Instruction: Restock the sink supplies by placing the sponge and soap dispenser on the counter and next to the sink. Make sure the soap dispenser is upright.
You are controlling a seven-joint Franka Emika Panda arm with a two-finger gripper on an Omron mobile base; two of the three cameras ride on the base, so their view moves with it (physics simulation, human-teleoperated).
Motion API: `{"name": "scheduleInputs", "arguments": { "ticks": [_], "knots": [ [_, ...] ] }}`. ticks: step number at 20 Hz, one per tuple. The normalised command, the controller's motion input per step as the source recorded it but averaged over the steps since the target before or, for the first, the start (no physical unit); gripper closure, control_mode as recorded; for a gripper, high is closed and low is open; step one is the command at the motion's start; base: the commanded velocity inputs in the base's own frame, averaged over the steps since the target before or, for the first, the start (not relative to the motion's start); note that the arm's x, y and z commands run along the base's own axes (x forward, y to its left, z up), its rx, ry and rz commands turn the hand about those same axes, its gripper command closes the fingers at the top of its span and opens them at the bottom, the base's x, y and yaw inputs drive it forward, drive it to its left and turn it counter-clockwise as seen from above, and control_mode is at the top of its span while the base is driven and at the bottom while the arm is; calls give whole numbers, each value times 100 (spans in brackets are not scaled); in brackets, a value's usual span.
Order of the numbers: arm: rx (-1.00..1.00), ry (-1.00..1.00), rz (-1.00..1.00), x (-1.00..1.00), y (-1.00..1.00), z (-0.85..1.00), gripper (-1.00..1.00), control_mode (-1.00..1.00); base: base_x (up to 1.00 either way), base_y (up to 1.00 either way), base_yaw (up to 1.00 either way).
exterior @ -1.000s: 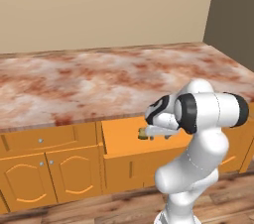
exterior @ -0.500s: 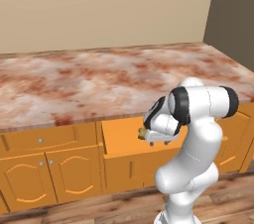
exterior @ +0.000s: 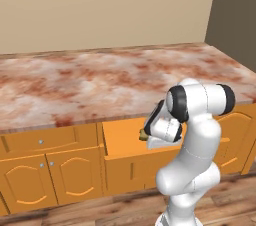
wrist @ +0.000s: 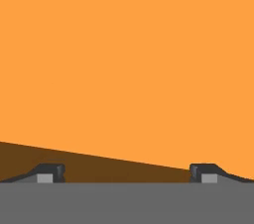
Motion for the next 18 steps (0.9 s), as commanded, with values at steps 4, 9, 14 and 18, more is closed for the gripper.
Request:
{"name": "scheduleInputs", "arguments": {
  "ticks": [4, 9, 14, 18],
  "knots": [
    [0, 5, 0, -34, 0, -3, -100, -100, 0, 0, 0],
    [0, 0, 0, -59, 0, -1, -100, -100, 0, 0, 0],
    [0, 0, 0, -69, 0, 0, -100, -100, 0, 0, 0],
    [0, 0, 0, -78, 0, 0, -100, -100, 0, 0, 0]
  ]
}}
